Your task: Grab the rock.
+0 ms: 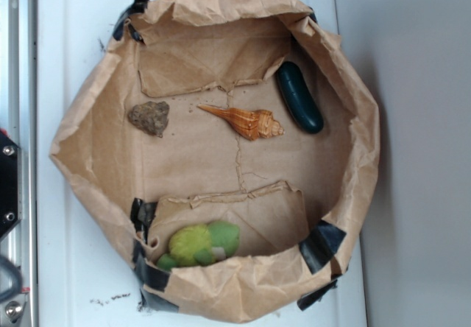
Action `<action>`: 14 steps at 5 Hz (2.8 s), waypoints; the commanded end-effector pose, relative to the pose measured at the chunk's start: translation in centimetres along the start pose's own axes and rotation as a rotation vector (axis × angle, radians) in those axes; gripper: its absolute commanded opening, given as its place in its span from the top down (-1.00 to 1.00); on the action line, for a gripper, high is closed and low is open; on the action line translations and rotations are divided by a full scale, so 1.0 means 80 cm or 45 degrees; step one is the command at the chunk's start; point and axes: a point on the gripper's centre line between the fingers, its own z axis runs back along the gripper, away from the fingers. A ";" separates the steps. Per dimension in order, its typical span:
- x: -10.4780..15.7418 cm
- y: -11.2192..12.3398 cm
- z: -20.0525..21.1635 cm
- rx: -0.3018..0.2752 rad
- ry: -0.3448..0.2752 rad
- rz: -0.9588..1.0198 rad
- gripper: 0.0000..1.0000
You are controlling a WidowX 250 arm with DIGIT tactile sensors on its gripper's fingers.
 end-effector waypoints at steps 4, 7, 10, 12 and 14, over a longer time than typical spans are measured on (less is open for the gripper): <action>0.123 0.024 -0.042 -0.145 0.068 -0.365 -1.00; 0.137 0.044 -0.106 -0.037 0.175 -0.452 -1.00; 0.113 0.088 -0.229 -0.006 0.221 -0.542 -1.00; 0.107 0.087 -0.245 0.015 0.259 -0.513 -1.00; 0.084 0.079 -0.266 0.014 0.299 -0.526 -1.00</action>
